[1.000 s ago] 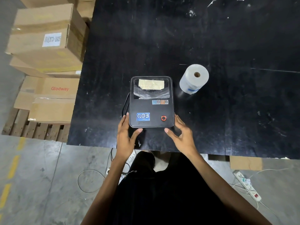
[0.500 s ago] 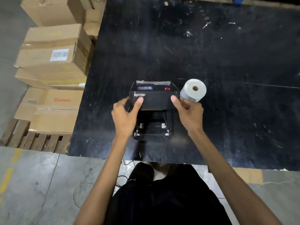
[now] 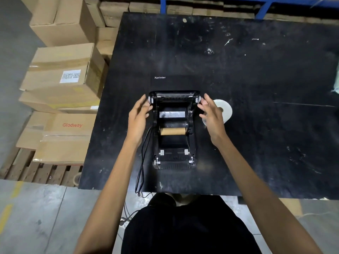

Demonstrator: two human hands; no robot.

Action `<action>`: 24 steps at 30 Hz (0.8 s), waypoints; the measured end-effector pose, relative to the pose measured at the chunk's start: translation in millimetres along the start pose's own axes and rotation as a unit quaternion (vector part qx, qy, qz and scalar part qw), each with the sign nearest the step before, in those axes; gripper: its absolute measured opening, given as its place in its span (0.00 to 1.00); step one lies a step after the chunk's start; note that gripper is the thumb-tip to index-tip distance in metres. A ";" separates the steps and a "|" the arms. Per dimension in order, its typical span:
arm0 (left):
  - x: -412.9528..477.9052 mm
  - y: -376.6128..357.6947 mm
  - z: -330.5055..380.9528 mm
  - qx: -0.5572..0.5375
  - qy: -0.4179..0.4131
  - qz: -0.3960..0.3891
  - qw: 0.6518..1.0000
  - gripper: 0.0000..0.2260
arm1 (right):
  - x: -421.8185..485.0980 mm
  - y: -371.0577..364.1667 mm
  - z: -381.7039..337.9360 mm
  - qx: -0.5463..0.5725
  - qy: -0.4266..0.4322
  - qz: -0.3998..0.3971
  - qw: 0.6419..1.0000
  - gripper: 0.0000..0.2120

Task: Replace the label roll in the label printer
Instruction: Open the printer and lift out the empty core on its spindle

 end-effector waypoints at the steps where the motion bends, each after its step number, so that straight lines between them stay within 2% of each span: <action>1: -1.5 6.7 -4.7 0.018 -0.009 0.006 1.000 0.18 | -2.9 2.0 8.0 -0.013 0.006 0.012 1.000 0.21; 4: -10.5 23.8 -21.8 0.185 -0.047 0.024 0.981 0.18 | -10.1 1.6 32.4 -0.190 0.055 0.037 0.979 0.17; 7: -15.6 20.8 -48.9 0.368 -0.052 -0.041 0.927 0.14 | -14.3 -19.0 57.6 -0.352 0.072 -0.040 0.932 0.17; 10: -14.5 10.6 -62.2 0.475 -0.061 -0.083 0.874 0.17 | -11.9 -34.2 67.3 -0.456 0.091 -0.074 0.882 0.20; 13: -8.2 0.2 -62.3 0.537 -0.095 -0.095 0.833 0.16 | -6.0 -42.6 64.3 -0.510 0.114 -0.062 0.850 0.20; 16: -3.2 -9.3 -61.9 0.570 -0.119 -0.104 0.806 0.15 | -0.3 -46.8 59.8 -0.532 0.122 -0.046 0.837 0.19; 19: 0.6 -12.4 -63.9 0.567 -0.130 -0.106 0.806 0.13 | 3.9 -50.0 57.6 -0.536 0.131 -0.042 0.833 0.18; 24: 2.0 -6.5 -61.1 0.533 -0.170 -0.106 0.822 0.13 | 3.9 -42.1 54.5 -0.485 0.147 -0.034 0.861 0.16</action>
Point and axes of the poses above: each hand's wrist, its own x-axis towards the middle knuckle, its own y-axis out of the back of the hand, z = x × y, the point moved 8 cm from there along x, towards the middle knuckle, and after that the axes turned 14 degrees about -x, right-handed, at the moved point
